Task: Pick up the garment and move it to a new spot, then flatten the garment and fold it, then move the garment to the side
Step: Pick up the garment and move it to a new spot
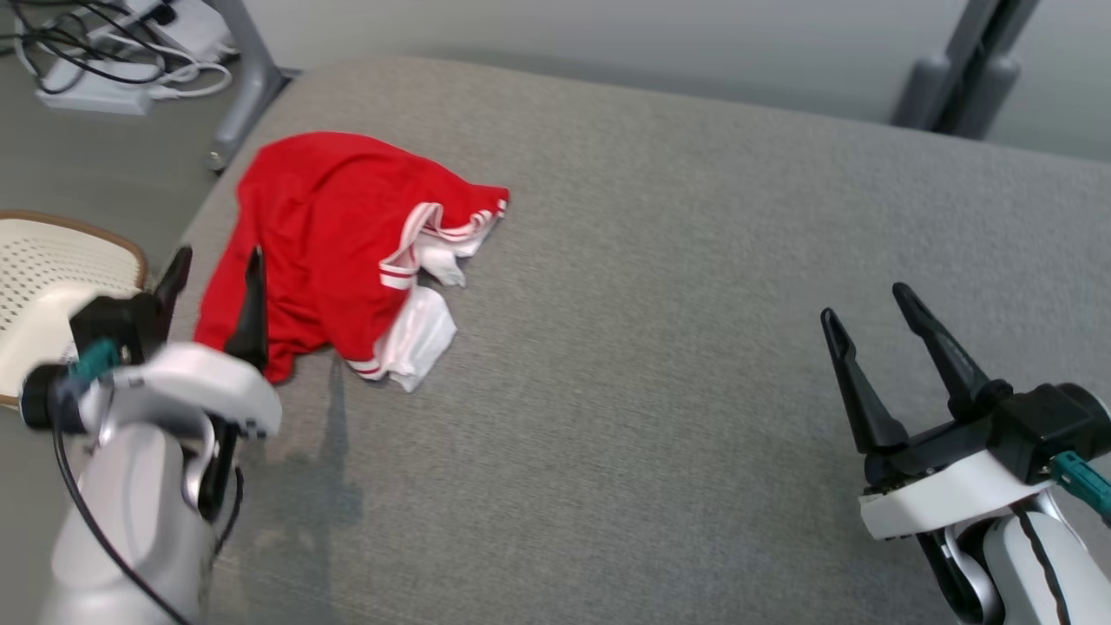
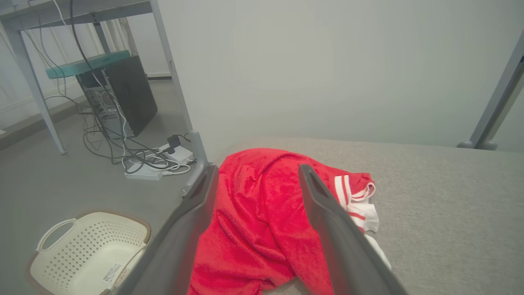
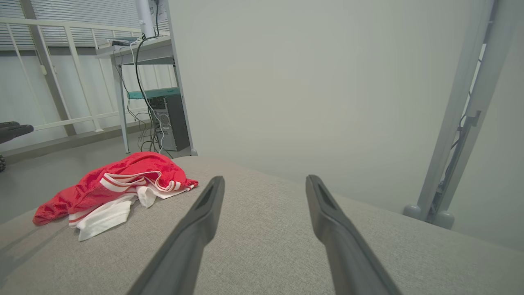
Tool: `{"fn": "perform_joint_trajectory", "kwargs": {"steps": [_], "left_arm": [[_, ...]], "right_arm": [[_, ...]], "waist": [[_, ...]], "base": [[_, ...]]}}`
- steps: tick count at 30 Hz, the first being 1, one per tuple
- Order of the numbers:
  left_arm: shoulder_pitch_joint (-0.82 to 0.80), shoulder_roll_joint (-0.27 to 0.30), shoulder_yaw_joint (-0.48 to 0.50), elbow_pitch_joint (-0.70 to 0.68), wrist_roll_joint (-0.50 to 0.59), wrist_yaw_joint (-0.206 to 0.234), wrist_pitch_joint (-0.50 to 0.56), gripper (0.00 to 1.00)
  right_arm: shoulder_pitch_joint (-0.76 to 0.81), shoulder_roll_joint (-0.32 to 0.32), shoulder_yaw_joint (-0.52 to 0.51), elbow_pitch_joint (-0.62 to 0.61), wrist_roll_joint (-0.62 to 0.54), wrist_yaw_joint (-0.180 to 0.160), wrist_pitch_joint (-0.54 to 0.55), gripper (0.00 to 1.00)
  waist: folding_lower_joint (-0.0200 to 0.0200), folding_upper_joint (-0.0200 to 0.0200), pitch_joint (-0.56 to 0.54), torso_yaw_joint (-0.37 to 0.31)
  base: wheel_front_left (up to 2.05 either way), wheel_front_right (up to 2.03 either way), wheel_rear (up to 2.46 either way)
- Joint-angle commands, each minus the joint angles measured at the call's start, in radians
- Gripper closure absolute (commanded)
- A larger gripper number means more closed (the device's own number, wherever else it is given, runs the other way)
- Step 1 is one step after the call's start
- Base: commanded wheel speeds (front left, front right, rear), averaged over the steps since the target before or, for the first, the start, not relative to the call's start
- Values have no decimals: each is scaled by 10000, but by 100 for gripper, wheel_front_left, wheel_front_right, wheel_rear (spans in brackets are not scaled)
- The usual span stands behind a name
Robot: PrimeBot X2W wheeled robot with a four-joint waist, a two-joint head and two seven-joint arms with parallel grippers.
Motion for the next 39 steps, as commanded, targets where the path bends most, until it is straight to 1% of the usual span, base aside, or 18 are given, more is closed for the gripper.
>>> {"fn": "perform_joint_trajectory", "kwargs": {"steps": [1, 3, 8, 10, 11, 13, 20, 26, 28, 29, 30, 31, 34, 37, 39], "left_arm": [[-743, 93, -57, 513, -83, -63, 276, 0], [-1512, 306, -134, 1265, -110, -121, 749, 0], [-3119, 569, 44, 3159, -628, -226, 1913, 0], [-3546, 815, 95, 3846, -706, -226, 2263, 0], [-3546, 815, 95, 3846, -706, -226, 2263, 0], [-3825, 984, 15, 4430, -638, -203, 2570, 0], [-4596, 1282, -51, 5910, -635, 304, 3626, 0], [-4826, 1333, -18, 6459, -754, 642, 4439, 0], [-4826, 1340, -93, 6560, -732, 651, 4623, 0], [-4811, 1323, -73, 6609, -796, 640, 4706, 14], [-4791, 1314, -42, 6644, -853, 656, 4781, 67], [-4770, 1312, -40, 6673, -863, 676, 4778, 100], [-4661, 1362, -102, 6714, -849, 761, 4612, 100], [-4635, 1386, -146, 6651, -827, 848, 4166, 100], [-4640, 1347, -161, 6552, -874, 716, 3807, 100]], "right_arm": [[-140, -151, 14, -130, 11, -3, -48, 0], [-295, -233, 138, -302, 51, -3, -48, 0], [-645, -509, 559, -584, 89, -3, -48, 0], [-778, -531, 696, -588, 170, -3, -48, 0], [-778, -531, 696, -588, 170, -3, -48, 0], [-887, -515, 699, -584, 210, -3, -48, 0], [-852, -537, 714, -537, 374, -3, -48, 0], [-809, -590, 752, -614, 416, -3, -48, 0], [-828, -610, 751, -636, 413, -3, -48, 0], [-836, -621, 738, -641, 406, -3, -48, 0], [-844, -626, 723, -634, 401, -3, -48, 0], [-848, -623, 710, -620, 400, -3, -48, 0], [-825, -593, 695, -526, 394, -3, -48, 0], [-777, -521, 736, -425, 377, -3, -48, 0], [-737, -465, 752, -372, 366, -3, -48, 0]], "waist": [[0, 0, 866, -711], [0, 0, 1209, -886], [0, 0, 1861, -1404], [0, 0, 2014, -1636], [0, 0, 2014, -1636], [0, 0, 2145, -1828], [0, 0, 2503, -2224], [0, 0, 2708, -2379], [0, 0, 2754, -2397], [0, 0, 2767, -2401], [0, 0, 2772, -2400], [0, 0, 2767, -2395], [0, 0, 2672, -2355], [0, 0, 2457, -2304], [0, 0, 2254, -2259]], "base": [[0, 0, 0], [0, 0, 0], [0, 0, 0], [0, 0, 0], [0, 0, 0], [0, 0, 0], [0, 0, 0], [0, 0, 0], [0, 0, 0], [0, 0, 0], [0, 0, 0], [0, 0, 0], [0, 0, 0], [0, 0, 0], [0, 0, 0]]}}
